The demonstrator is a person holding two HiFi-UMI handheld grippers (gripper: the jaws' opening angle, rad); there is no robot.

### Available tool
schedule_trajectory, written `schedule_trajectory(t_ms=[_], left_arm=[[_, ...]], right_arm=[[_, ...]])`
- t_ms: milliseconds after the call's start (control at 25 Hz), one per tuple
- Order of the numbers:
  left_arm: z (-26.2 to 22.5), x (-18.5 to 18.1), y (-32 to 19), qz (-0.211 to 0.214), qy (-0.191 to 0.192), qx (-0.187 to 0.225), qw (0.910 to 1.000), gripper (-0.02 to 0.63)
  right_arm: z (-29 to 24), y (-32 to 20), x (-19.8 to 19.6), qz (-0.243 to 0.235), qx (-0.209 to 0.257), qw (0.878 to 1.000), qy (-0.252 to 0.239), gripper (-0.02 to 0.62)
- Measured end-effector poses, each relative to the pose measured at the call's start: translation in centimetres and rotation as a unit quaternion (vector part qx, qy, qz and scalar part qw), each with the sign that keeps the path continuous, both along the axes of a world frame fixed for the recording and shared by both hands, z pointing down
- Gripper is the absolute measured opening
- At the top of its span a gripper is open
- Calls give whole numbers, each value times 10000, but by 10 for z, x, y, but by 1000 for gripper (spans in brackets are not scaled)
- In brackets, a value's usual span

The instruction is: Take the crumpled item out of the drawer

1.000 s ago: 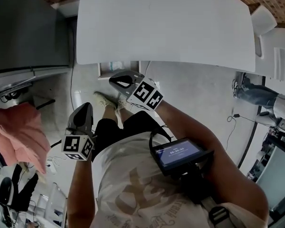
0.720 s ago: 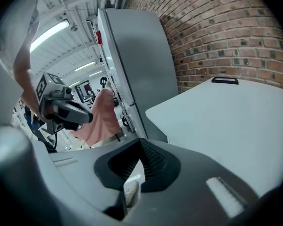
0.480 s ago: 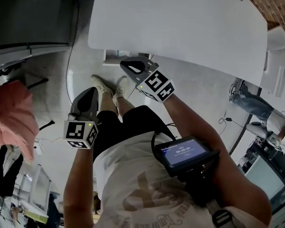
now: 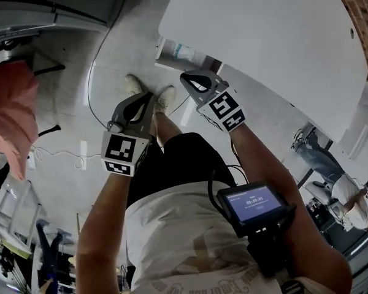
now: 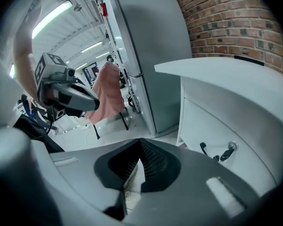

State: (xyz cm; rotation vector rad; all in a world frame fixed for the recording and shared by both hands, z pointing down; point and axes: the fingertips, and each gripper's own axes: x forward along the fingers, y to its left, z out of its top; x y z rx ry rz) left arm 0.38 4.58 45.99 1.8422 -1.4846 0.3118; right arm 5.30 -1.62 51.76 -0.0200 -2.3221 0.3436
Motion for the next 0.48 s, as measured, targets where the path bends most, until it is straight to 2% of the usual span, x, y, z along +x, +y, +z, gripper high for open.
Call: schedule_trajectory(t_ms=[120,280,480], left_arm=[[14,3,6,27,49,-29,10000,3],[37,0,3,141,81,161,9997,3],[69,-2,17,-129,271,44,9995,3]], right_arm=[[21,4,3,-145,45,9997,206,8],[54,-11,-2,-110,281,9985,457,8],[88,-12,-5,-93,324,9968,728,8]])
